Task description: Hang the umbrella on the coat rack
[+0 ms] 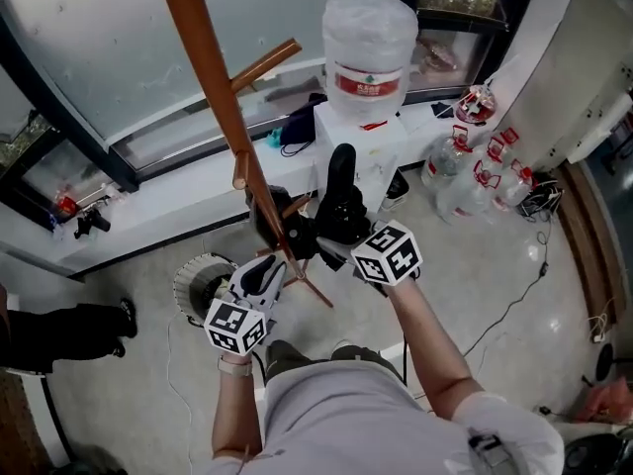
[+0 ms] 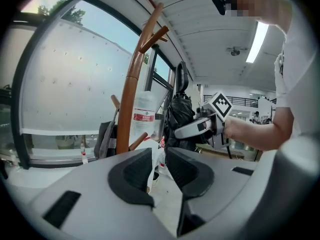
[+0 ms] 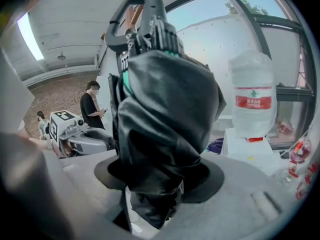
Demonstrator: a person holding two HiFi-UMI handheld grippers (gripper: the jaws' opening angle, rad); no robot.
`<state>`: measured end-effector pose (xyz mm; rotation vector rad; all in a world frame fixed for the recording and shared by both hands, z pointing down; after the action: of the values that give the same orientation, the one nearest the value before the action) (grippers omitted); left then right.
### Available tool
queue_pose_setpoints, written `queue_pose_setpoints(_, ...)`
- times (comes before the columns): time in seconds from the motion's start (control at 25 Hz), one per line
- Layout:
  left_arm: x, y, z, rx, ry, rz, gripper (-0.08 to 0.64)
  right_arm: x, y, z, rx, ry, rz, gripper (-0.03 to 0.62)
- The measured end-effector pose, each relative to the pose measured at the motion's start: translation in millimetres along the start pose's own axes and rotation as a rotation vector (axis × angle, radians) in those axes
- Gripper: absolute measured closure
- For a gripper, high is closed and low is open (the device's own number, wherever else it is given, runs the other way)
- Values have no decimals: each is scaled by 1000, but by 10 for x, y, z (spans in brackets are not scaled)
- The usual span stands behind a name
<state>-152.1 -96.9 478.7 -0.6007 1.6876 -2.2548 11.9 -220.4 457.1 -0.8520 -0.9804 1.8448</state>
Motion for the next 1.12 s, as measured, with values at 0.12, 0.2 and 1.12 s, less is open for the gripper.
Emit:
queue_pose_setpoints(0.12, -71, 16, 15, -8, 30, 6, 482, -47, 177, -27, -9, 25, -21, 333)
queue_pose_setpoints(0.2, -97, 42, 24, -20, 54, 7, 482, -77, 303, -48, -12, 44, -40, 333)
queue_pose_setpoints(1.12, -35, 329, 62, -48, 15, 33, 482, -46, 1464, -71, -54, 167, -131, 333)
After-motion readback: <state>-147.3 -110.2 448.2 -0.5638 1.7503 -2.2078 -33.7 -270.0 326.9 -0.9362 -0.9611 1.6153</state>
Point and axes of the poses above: the fingertips, and each gripper's own axes: z forward along the fingers, x to its left, y out of its top, the point moved 7 cm from there along -z, backward along the fingers, and after that the axes turned 1 degree about -y, right-handed, at the moved point
